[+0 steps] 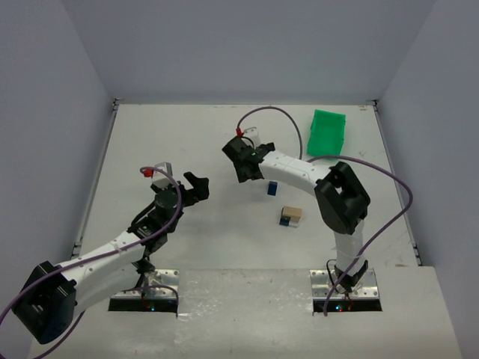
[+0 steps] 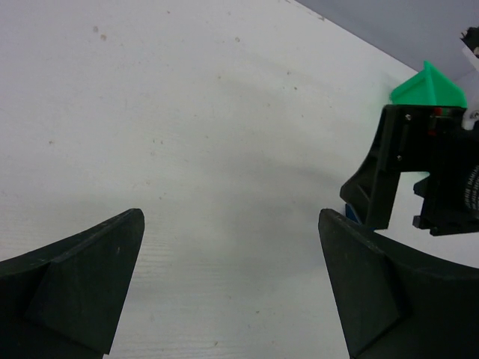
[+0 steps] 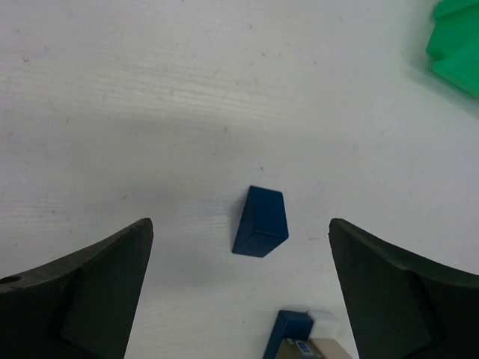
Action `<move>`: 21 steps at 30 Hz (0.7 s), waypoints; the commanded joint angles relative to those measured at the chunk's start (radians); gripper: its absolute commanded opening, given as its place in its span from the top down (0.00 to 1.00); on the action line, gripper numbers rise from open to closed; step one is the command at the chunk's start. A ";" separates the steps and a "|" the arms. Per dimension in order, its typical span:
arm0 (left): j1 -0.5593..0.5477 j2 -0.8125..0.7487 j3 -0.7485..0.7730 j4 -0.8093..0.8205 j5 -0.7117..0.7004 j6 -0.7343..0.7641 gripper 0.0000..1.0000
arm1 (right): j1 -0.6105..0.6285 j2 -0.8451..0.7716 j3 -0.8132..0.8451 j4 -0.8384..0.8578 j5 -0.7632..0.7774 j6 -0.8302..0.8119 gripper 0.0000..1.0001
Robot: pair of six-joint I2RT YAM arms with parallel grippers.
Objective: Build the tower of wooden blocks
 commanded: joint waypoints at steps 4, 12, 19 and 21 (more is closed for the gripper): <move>0.003 -0.024 0.000 0.024 -0.011 0.004 0.00 | -0.080 -0.231 -0.312 0.240 -0.201 0.138 0.01; 0.002 -0.031 -0.001 0.024 -0.018 0.004 0.00 | -0.203 -0.304 -0.513 0.433 -0.373 0.204 0.06; 0.004 -0.011 0.002 0.027 -0.018 0.007 0.00 | -0.208 -0.267 -0.507 0.474 -0.386 0.238 0.16; 0.002 -0.011 0.000 0.030 -0.018 0.007 0.00 | -0.206 -0.259 -0.504 0.475 -0.376 0.251 0.19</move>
